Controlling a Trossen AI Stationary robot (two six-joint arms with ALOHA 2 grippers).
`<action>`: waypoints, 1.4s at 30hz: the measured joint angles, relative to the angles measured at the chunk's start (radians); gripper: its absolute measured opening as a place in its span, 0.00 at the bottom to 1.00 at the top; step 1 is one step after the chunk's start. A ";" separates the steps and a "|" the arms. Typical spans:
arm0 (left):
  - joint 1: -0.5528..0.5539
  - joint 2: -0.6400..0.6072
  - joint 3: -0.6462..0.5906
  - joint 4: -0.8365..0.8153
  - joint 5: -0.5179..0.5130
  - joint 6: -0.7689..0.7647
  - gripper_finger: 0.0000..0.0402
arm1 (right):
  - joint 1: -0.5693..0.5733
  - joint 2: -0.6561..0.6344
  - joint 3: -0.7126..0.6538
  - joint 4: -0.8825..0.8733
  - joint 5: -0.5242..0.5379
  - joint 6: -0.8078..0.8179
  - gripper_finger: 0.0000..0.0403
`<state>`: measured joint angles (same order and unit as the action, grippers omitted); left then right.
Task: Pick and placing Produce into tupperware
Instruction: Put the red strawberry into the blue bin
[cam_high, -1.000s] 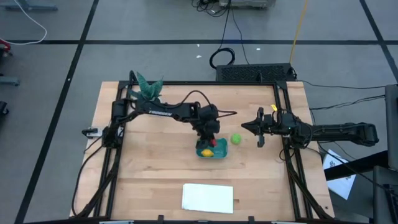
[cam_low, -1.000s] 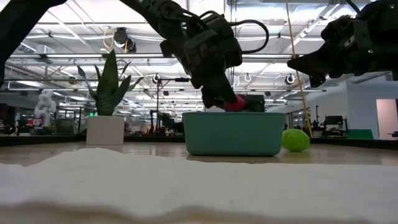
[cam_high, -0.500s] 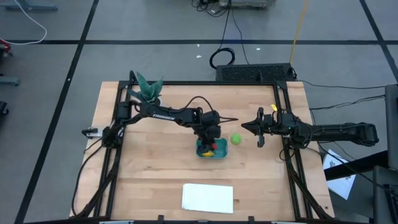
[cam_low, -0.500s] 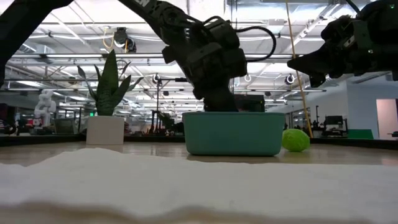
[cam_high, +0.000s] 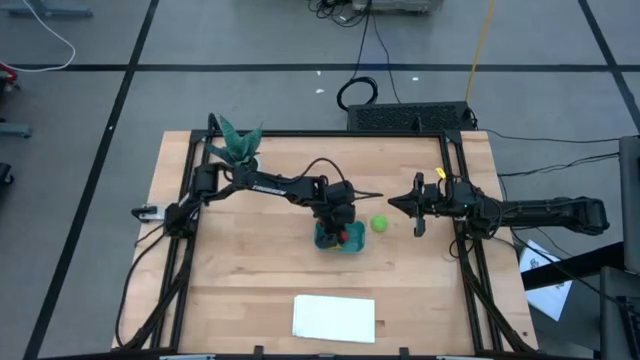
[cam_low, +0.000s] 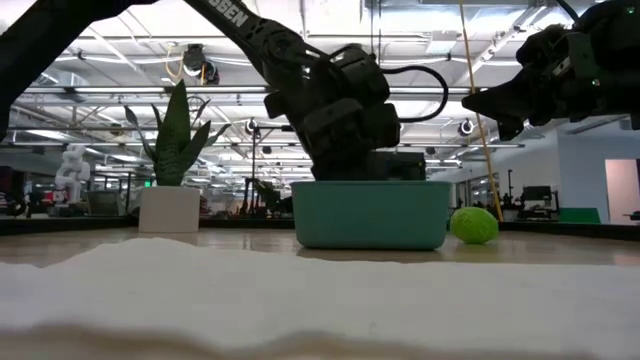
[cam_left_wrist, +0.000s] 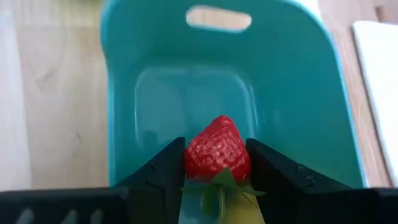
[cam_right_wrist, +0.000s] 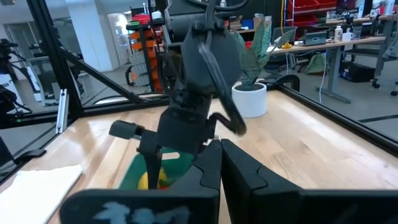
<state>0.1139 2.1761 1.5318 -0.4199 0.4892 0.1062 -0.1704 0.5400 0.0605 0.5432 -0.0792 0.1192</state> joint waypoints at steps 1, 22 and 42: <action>0.000 0.000 0.000 -0.006 -0.002 0.001 0.39 | 0.000 0.000 0.000 0.001 0.000 0.000 0.00; 0.001 0.011 0.000 0.004 -0.011 0.041 0.39 | 0.000 0.000 0.000 -0.001 0.000 0.000 0.00; -0.010 -0.018 0.001 -0.014 -0.011 0.058 0.54 | 0.000 0.000 0.000 -0.002 0.000 0.000 0.00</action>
<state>0.1042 2.1583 1.5327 -0.4340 0.4782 0.1638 -0.1703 0.5396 0.0605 0.5415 -0.0792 0.1192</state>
